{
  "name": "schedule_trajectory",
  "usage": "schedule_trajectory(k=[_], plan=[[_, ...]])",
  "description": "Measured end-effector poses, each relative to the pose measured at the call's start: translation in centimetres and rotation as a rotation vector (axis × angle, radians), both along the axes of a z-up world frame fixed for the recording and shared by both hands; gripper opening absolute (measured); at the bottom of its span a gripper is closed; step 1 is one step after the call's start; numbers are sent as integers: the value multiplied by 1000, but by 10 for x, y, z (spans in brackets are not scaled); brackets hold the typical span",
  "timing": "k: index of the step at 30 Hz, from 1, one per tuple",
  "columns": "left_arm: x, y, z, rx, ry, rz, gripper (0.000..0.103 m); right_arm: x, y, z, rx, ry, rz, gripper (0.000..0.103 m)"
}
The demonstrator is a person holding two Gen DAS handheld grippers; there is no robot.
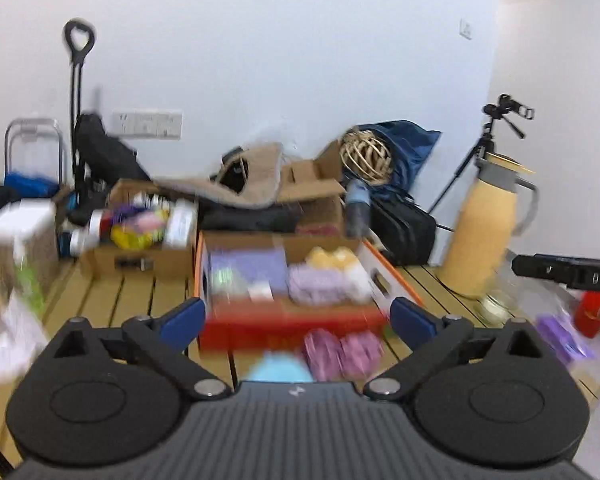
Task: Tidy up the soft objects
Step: 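Grasp the blue printed carton with both grippers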
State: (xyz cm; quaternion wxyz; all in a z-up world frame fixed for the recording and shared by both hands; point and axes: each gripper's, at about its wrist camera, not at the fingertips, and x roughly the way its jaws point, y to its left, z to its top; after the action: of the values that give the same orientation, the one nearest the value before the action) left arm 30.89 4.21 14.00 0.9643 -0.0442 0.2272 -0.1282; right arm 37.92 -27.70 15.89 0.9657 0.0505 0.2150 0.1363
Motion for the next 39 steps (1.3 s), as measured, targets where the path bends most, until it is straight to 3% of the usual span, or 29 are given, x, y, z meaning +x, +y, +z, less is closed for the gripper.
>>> schedule_trajectory(k=[3, 6, 9, 12, 18, 22, 25, 26, 28, 32, 37, 39], plan=[[-66, 13, -31, -21, -35, 12, 103, -70, 6, -30, -24, -39, 36, 69], [-122, 28, -60, -106, -30, 91, 103, -130, 15, -63, -56, -35, 73, 74], [-149, 41, -77, -135, 39, 140, 103, -180, 21, -89, -128, -17, 73, 75], [-156, 49, -79, -101, 73, 158, 103, -199, 16, -97, -75, 4, 101, 77], [-136, 31, -81, -142, 57, 189, 103, -182, 7, -107, -16, 32, 47, 76], [-112, -1, -93, -79, 70, 148, 103, -164, 2, -122, -15, 62, 37, 75], [-87, -25, -104, -100, 112, 91, 103, -145, -1, -129, 0, 78, 50, 74], [-79, -32, -107, -105, 126, 70, 101, -136, -3, -131, 10, 87, 55, 68], [-57, -52, -115, -102, 156, 42, 92, -114, -4, -136, 28, 109, 71, 60], [-15, -79, -134, -140, 243, -8, 62, -65, -2, -148, 69, 155, 75, 41], [11, -96, -150, -213, 314, -96, 49, -22, 1, -165, 178, 215, 103, 37], [16, -98, -156, -212, 344, -114, 33, -16, 4, -171, 197, 228, 100, 31]])
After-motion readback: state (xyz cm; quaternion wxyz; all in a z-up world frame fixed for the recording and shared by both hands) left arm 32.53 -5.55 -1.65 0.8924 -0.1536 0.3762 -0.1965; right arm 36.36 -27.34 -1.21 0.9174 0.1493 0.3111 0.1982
